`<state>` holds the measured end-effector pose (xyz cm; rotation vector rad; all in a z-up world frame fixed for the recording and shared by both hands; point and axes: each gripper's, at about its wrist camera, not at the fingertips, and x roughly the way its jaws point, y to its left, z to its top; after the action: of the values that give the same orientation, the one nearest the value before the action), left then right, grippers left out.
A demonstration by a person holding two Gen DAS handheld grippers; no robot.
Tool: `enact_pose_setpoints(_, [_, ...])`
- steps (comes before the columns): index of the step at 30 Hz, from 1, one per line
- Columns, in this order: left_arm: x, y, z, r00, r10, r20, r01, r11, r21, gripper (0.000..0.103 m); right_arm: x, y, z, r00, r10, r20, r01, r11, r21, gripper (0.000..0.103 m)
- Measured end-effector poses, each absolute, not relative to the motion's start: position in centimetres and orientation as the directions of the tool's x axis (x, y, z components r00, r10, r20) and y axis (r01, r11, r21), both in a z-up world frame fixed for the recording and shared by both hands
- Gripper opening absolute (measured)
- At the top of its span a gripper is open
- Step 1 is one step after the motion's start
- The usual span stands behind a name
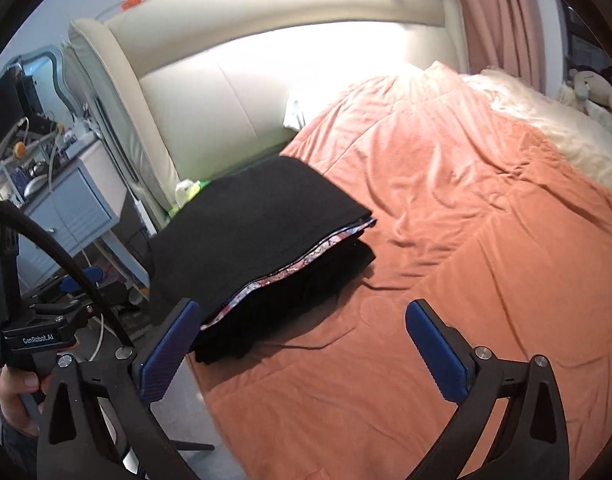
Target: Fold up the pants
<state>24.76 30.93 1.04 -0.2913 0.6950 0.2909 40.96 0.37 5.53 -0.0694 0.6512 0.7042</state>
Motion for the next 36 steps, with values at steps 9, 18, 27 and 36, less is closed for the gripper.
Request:
enact_pose_setpoints(9, [21.1, 26.5, 4.2, 0.741, 0.211, -0.637, -0.368, 0.922, -0.123, 0.103, 34.5, -5.7, 8.6, 0.623, 0.585, -0.519, -0.621, 0.774, 0.127, 0.103])
enact_pose_setpoints(18, [17.2, 21.8, 6.6, 0.770, 0.207, -0.604, -0.327, 0.940, -0.095, 0.103, 27.6, -11.2, 10.4, 0.662, 0.593, -0.458, -0.621, 0.776, 0.109, 0.103])
enact_pose_setpoints(27, [13.3, 17.1, 8.5, 0.819, 0.177, -0.545, -0.260, 0.963, -0.078, 0.103, 20.3, -16.5, 11.2, 0.718, 0.569, -0.401, -0.596, 0.800, 0.069, 0.103])
enact_pose_setpoints(36, [8.7, 13.6, 8.8, 0.855, 0.132, -0.501, -0.203, 0.975, -0.089, 0.103, 12.9, -20.7, 11.5, 0.770, 0.510, -0.383, -0.537, 0.842, 0.041, 0.103])
